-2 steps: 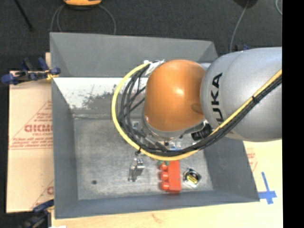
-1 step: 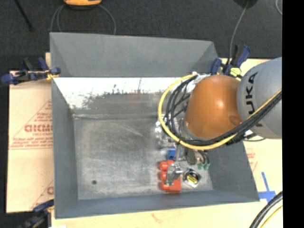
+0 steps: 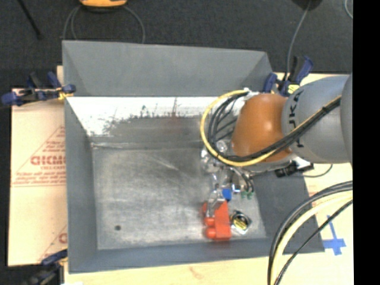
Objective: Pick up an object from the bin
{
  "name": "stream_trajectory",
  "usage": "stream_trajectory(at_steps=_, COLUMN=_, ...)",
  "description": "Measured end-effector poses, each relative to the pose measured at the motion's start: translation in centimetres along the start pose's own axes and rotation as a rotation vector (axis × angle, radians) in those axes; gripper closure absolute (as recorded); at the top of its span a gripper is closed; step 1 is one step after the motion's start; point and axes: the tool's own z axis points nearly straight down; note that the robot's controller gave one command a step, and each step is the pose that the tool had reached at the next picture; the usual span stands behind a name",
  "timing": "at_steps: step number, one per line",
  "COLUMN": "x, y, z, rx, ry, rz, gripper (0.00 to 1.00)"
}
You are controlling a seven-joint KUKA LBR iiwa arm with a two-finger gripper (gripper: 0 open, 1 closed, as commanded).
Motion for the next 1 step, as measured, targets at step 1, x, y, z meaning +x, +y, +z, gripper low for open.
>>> stream_trajectory(at_steps=1, x=1.55, y=-2.28, z=0.19, rx=0.003, ry=-0.015, rz=-0.219, gripper=0.00)
